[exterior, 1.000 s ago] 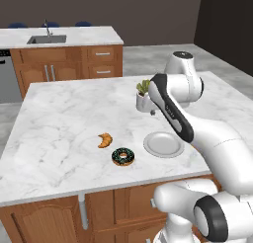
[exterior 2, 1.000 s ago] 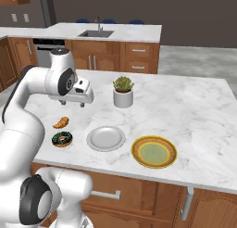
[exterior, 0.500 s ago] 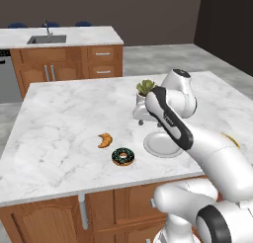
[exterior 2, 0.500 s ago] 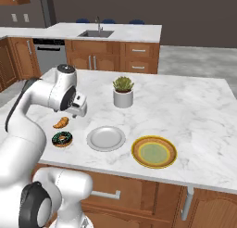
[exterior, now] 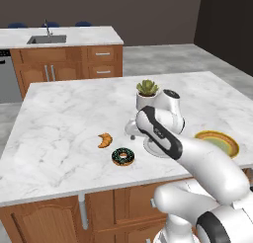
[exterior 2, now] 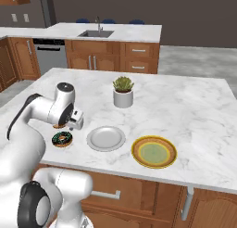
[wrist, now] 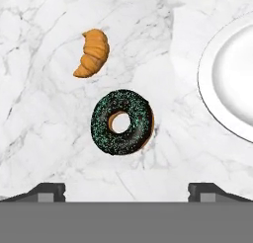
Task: Place the pastries on the plates.
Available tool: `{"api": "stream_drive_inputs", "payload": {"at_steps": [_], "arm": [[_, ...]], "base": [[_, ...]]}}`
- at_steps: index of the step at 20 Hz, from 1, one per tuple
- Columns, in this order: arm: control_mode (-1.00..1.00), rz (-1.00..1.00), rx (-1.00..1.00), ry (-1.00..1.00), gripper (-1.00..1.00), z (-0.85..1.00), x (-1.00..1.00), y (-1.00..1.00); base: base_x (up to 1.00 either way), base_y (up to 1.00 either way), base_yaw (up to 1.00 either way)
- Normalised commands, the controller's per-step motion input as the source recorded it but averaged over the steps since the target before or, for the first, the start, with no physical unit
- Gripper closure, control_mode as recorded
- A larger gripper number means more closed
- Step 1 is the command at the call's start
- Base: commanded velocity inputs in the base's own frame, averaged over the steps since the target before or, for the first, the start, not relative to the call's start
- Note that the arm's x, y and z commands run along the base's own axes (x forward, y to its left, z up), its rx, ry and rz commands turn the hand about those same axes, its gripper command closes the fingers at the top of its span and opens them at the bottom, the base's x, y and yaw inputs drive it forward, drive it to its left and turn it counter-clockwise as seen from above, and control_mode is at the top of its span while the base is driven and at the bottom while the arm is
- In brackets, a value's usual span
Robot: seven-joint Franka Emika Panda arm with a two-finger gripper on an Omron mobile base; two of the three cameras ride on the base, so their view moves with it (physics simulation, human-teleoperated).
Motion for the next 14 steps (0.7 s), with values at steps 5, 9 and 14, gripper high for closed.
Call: {"api": "stream_drive_inputs", "payload": {"at_steps": [5, 9, 14], "arm": [[-1.00, 0.00, -0.04, 0.10, -1.00, -0.40, 0.30, 0.14], [-1.00, 0.00, -0.06, 0.06, -1.00, -0.41, 0.36, 0.05], [-1.00, 0.00, 0.00, 0.05, -1.00, -0.52, 0.21, 0.01]], "base": [[0.00, 0.00, 0.00], [0.00, 0.00, 0.00], [0.00, 0.00, 0.00]]}}
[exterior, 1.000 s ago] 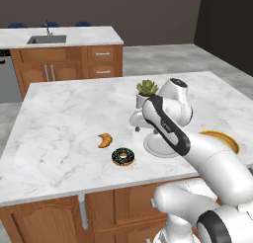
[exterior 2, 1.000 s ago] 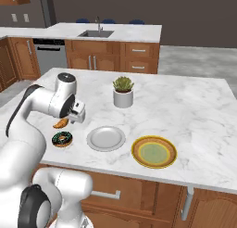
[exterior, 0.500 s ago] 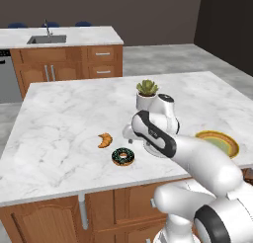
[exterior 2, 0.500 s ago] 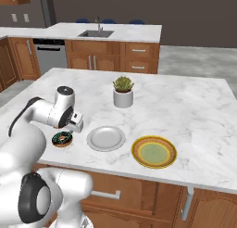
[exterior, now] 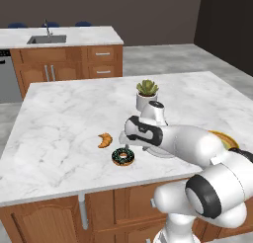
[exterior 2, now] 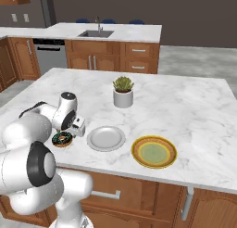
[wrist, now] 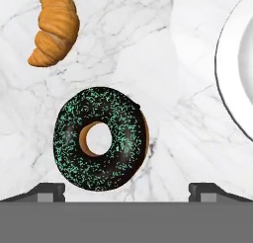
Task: Place the pastries on the plates.
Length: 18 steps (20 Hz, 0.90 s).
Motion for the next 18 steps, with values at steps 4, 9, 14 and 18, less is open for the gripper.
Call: {"api": "stream_drive_inputs", "payload": {"at_steps": [4, 9, 14, 18], "arm": [[-1.00, 0.00, 0.00, 0.01, -1.00, -0.58, -0.05, 0.00], [-1.00, 0.01, -0.01, 0.00, -1.00, -0.10, 0.00, 0.00], [-1.00, 0.00, 0.00, 0.00, -1.00, -0.26, 0.12, 0.01], [-1.00, 0.00, 0.00, 0.00, -1.00, -0.24, 0.23, 0.13]], "base": [[0.00, 0.00, 0.00], [0.00, 0.00, 0.00], [0.00, 0.00, 0.00], [0.00, 0.00, 0.00]]}}
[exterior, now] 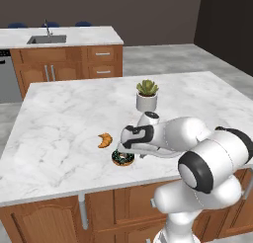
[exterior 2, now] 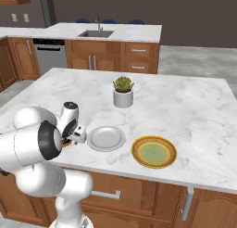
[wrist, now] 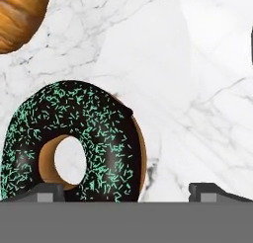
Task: Place the pastries on the plates.
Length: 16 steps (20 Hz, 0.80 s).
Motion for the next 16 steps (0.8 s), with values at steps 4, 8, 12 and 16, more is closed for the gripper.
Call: {"api": "stream_drive_inputs", "payload": {"at_steps": [4, 8, 12, 16], "arm": [[-1.00, 0.00, 0.00, 0.00, -1.00, -0.22, 0.10, 0.08], [-1.00, 0.00, -0.01, 0.00, -1.00, -0.32, 0.02, 0.01], [-1.00, 0.00, -0.04, 0.00, 1.00, -0.43, 0.01, 0.00], [-1.00, 0.00, 0.00, 0.00, 1.00, 0.00, 0.00, 0.00]], "base": [[0.00, 0.00, 0.00], [0.00, 0.00, 0.00], [0.00, 0.00, 0.00], [0.00, 0.00, 0.00]]}}
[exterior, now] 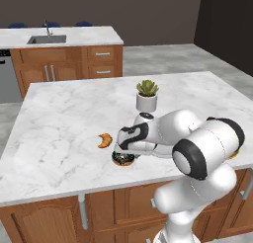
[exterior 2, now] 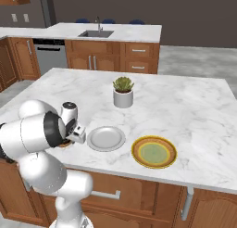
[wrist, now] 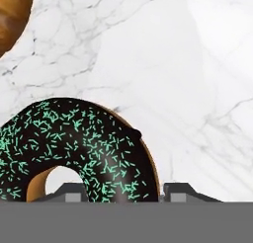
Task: Place the pastries on the plates.
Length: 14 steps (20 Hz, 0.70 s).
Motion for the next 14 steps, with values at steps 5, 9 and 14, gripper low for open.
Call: {"api": "stream_drive_inputs", "payload": {"at_steps": [5, 9, 14], "arm": [[-1.00, -0.08, 0.08, -0.09, 1.00, 0.74, 0.00, -0.30], [-1.00, -0.14, -0.04, -0.06, 1.00, 0.92, -0.03, -0.90], [-1.00, -0.21, -0.07, 0.01, 1.00, 0.80, 0.00, -1.00]], "base": [[0.00, 0.00, 0.00], [0.00, 0.00, 0.00], [0.00, 0.00, 0.00]]}}
